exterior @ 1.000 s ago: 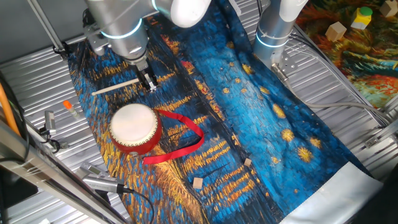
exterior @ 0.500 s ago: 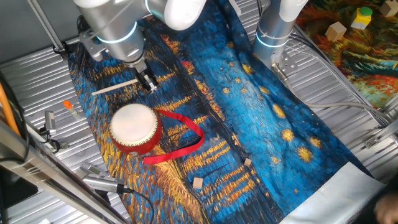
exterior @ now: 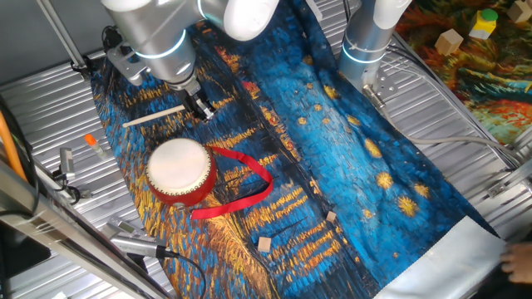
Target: Play the drum
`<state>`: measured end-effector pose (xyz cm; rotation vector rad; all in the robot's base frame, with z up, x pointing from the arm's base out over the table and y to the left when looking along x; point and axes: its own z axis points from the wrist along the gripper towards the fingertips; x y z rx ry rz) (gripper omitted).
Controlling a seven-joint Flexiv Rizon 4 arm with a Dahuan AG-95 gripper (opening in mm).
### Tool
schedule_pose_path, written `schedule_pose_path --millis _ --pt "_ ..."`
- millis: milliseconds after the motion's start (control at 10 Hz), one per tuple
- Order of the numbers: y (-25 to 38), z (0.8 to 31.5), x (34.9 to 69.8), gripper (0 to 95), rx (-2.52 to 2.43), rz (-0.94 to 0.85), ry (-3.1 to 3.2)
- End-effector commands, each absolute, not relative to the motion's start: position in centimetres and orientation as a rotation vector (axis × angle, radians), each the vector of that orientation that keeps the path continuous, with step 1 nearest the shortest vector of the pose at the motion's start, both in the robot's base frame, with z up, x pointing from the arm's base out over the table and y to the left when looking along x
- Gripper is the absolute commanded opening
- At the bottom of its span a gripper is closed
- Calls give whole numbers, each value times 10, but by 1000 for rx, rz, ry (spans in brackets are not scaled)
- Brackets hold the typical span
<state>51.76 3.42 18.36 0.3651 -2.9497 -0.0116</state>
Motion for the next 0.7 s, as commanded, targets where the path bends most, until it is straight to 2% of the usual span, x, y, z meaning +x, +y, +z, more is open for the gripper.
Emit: schedule_pose_path --millis 100,700 --pt "34 184 518 0 269 -8 -2965" --pt "34 184 518 0 222 -11 -2980"
